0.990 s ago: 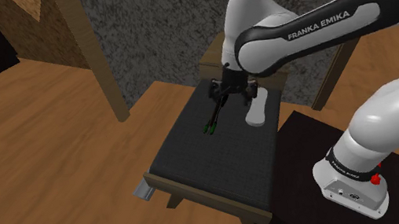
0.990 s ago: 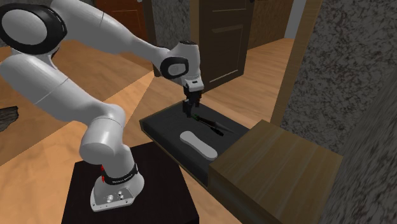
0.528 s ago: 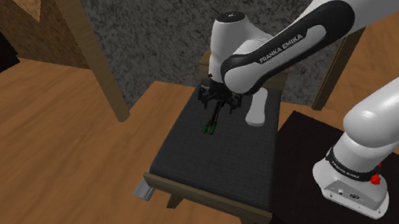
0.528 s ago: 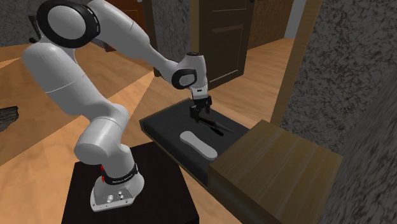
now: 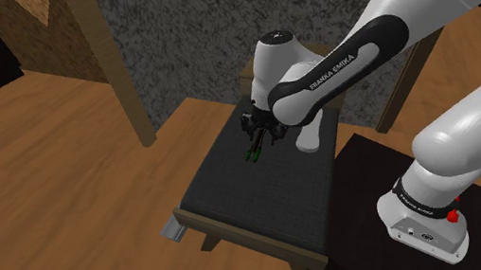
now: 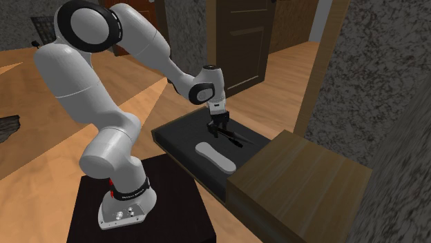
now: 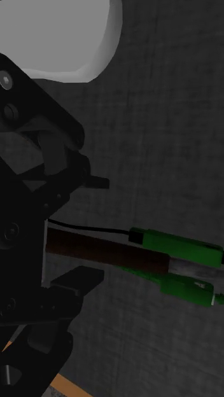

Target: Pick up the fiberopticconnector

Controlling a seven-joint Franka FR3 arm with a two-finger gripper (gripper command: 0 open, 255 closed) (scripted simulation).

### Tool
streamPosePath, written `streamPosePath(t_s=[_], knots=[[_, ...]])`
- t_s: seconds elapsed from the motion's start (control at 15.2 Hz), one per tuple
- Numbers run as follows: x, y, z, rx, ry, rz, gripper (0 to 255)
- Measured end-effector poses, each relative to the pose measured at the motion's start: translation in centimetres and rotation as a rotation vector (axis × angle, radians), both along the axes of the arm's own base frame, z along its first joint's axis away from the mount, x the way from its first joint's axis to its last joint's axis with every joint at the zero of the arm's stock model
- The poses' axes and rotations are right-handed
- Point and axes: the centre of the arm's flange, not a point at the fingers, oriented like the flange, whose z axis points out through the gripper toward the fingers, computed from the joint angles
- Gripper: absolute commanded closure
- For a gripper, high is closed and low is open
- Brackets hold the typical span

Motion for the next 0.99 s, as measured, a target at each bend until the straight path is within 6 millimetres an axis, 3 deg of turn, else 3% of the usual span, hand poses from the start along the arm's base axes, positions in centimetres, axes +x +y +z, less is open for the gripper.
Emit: streamPosePath(t_s=[0.66, 0.99], knots=[[-0.1, -0.1, 0.2, -0.003, 0.004, -0.001, 255], [-0.1, 0.1, 2.5, 0.0, 0.001, 0.002, 255]])
